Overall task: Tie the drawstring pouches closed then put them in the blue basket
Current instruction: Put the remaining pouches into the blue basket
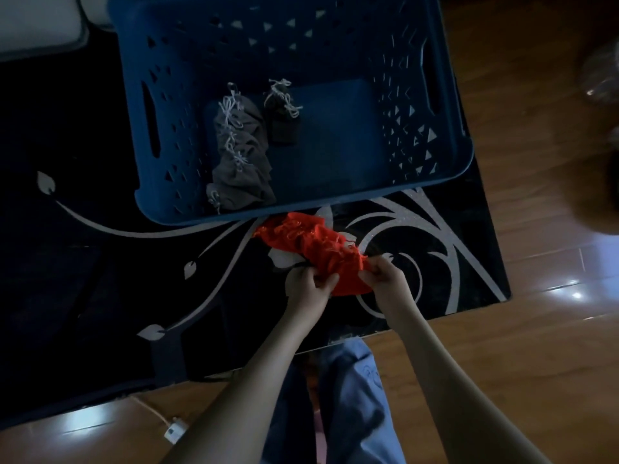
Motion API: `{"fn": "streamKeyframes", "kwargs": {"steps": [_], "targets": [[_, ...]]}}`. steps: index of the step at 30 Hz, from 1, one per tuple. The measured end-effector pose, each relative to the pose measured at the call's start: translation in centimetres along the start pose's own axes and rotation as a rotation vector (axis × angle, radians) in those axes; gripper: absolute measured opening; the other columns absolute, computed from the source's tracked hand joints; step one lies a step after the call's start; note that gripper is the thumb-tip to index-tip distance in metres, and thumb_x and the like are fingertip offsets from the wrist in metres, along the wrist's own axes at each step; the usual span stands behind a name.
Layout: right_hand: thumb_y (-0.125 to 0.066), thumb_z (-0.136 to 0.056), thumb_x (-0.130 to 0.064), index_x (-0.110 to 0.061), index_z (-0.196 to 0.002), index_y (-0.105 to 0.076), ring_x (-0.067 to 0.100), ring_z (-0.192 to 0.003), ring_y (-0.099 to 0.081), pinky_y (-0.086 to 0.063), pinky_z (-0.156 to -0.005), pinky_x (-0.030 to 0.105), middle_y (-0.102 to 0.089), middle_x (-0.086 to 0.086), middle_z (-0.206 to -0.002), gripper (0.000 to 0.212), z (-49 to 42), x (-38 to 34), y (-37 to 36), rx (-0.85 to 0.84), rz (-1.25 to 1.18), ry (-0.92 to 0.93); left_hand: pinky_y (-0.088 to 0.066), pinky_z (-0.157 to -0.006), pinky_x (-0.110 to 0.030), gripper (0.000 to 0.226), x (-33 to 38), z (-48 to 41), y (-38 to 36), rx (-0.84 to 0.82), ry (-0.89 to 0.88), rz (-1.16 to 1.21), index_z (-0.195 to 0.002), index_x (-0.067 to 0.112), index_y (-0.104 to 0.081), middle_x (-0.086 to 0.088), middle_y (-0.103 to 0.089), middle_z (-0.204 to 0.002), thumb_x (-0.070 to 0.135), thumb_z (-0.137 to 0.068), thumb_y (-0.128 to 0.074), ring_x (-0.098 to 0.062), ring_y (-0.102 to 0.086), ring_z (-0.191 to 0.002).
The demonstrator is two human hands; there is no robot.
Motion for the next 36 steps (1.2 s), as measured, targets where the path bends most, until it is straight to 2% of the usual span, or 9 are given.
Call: {"fn": "streamKeyframes", "kwargs": {"steps": [4,7,10,13,15,19,24,28,36], "targets": [[-0.060,-0.083,0.011,0.003,-0.095,-0.061,0.016,-0.083,-0.055,-0.047,-0.072,0.020,-0.058,0.013,-0.093,0.015,0.4,-0.2,-0.2,-0.059,0.018,0.031,-0.053,-0.085,-0.036,0.046,-0.7,-0.2,0.1,-0.014,-0.002,0.000,-0.090,0.008,-0.065,-0.016,-0.063,-0.103,0.052,-0.078,-0.063,-0.023,-0.063,-0.092],[-0.065,-0.081,0.007,0.004,-0.097,-0.065,0.021,-0.099,-0.055,-0.048,-0.085,0.023,-0.055,0.016,-0.109,0.016,0.4,-0.9,-1.1,-0.107,0.153,0.123,-0.047,-0.097,-0.031,0.050,-0.6,0.7,-1.1,-0.188,0.046,0.150,-0.118,0.014,-0.057,-0.005,-0.062,-0.116,0.047,-0.083,-0.067,-0.016,-0.060,-0.107],[-0.067,-0.080,0.003,-0.008,-0.089,-0.066,0.025,-0.102,-0.054,-0.046,-0.093,0.039,-0.054,0.013,-0.108,0.014,0.5,-1.0,-1.8,-0.101,0.146,0.139,-0.041,-0.101,-0.026,0.060,-0.4,0.6,-1.4,-0.190,-0.038,0.114,-0.131,0.013,-0.047,-0.003,-0.057,-0.124,0.040,-0.082,-0.070,-0.014,-0.054,-0.115],[-0.071,-0.074,-0.012,-0.029,-0.080,-0.066,0.038,-0.092,-0.058,-0.047,-0.087,0.050,-0.060,0.017,-0.097,0.018,0.6,-0.6,-2.4,-0.094,0.093,0.121,-0.044,-0.100,-0.032,0.050,-0.5,0.2,-0.8,-0.066,-0.038,0.110,-0.128,0.006,-0.051,-0.010,-0.060,-0.122,0.030,-0.087,-0.067,-0.020,-0.057,-0.114],[-0.066,-0.078,-0.001,-0.023,-0.082,-0.062,0.030,-0.081,-0.059,-0.047,-0.080,0.047,-0.062,0.011,-0.087,0.023,0.6,-0.4,-2.8,-0.129,0.084,0.120,-0.048,-0.095,-0.032,0.042,-0.4,0.0,-0.2,0.002,-0.050,0.092,-0.119,0.005,-0.058,-0.009,-0.062,-0.113,0.029,-0.086,-0.067,-0.019,-0.060,-0.106],[-0.036,-0.076,0.028,-0.008,-0.096,-0.055,0.021,-0.080,-0.059,-0.049,-0.072,0.030,-0.062,0.008,-0.087,0.046,-0.1,-0.8,-2.7,-0.145,-0.023,0.082,-0.041,-0.079,-0.010,0.028,-0.4,0.4,1.0,-0.008,-0.045,0.140,-0.114,0.011,-0.059,0.005,-0.059,-0.104,0.024,-0.090,-0.063,-0.005,-0.058,-0.095],[-0.041,-0.086,0.020,0.006,-0.104,-0.059,0.013,-0.068,-0.059,-0.047,-0.063,0.022,-0.061,0.006,-0.079,0.030,0.1,-1.7,-4.8,-0.254,0.022,0.030,-0.043,-0.092,-0.021,0.048,-1.7,1.9,1.4,-0.144,-0.001,0.386,-0.129,0.029,-0.052,0.009,-0.065,-0.116,0.035,-0.083,-0.063,-0.004,-0.060,-0.109],[-0.051,-0.084,0.018,-0.001,-0.089,-0.059,-0.006,-0.060,-0.057,-0.047,-0.064,0.017,-0.060,-0.003,-0.075,0.021,1.3,-3.2,-5.2,-0.198,0.052,0.156,-0.050,-0.088,-0.023,0.055,-1.2,2.7,1.4,-0.252,-0.018,0.510,-0.127,0.029,-0.054,0.007,-0.069,-0.112,0.023,-0.075,-0.072,-0.006,-0.063,-0.108],[-0.056,-0.082,0.010,-0.007,-0.083,-0.063,0.014,-0.074,-0.061,-0.049,-0.075,0.035,-0.066,0.003,-0.080,0.019,3.1,-2.8,-7.2,-0.173,0.077,0.155,-0.047,-0.076,-0.010,0.045,-1.4,3.5,2.5,-0.223,-0.044,0.565,-0.109,0.035,-0.057,0.013,-0.071,-0.098,0.007,-0.078,-0.074,0.002,-0.065,-0.097]]}}
Point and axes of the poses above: each hand's wrist, its own z-axis away from the middle knuckle, its own y-axis out of the back of the hand, x = y × z, the point moved 8 cm from there along -z, towards the middle knuckle
